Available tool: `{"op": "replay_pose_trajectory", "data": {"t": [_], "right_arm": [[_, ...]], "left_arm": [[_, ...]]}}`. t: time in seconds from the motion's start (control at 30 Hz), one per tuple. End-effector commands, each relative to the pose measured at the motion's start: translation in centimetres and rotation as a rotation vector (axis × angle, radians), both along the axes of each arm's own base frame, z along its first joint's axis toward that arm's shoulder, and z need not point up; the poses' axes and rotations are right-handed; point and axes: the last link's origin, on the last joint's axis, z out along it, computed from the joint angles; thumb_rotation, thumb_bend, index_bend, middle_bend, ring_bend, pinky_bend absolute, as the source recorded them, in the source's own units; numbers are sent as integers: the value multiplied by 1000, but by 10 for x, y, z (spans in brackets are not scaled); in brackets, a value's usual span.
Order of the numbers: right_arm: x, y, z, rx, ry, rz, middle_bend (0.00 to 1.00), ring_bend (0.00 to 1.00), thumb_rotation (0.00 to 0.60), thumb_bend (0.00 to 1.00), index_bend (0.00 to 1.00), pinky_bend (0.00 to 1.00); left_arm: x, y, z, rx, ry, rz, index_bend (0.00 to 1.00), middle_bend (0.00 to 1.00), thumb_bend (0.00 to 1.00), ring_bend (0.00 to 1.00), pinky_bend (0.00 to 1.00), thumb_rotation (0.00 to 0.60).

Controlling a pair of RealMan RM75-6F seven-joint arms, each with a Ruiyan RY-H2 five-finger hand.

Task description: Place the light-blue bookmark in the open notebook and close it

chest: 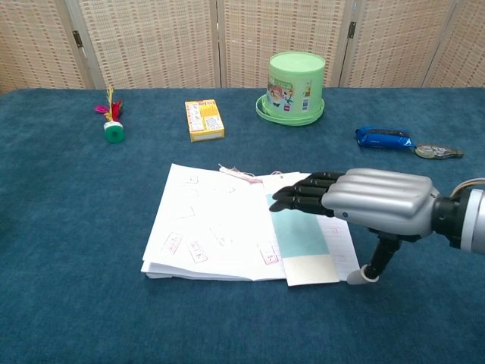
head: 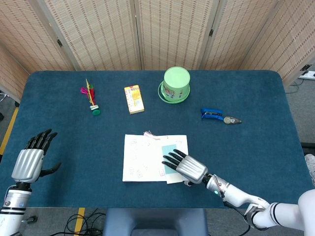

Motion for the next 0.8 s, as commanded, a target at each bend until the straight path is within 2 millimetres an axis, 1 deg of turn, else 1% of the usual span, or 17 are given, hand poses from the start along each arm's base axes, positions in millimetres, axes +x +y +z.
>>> {"op": "replay_pose_trajectory", "data": {"t": [0.03, 0.33, 0.8], "right_arm": [[-2, 0, 0, -9, 13, 4, 9, 0, 600, 0, 0, 0], [-4, -7, -9, -16, 33, 0, 0, 0, 600, 0, 0, 0], [11, -11, -22, 0, 8, 20, 0, 0, 600, 0, 0, 0]], "left_arm": [[-1, -1, 0, 0, -5, 3, 130, 71, 270, 97, 163, 600], [-3, -2, 0, -3, -13, 7, 130, 70, 270, 97, 163, 600], [-6, -2, 3, 6, -16, 19, 129, 69, 270, 97, 163, 600]]}}
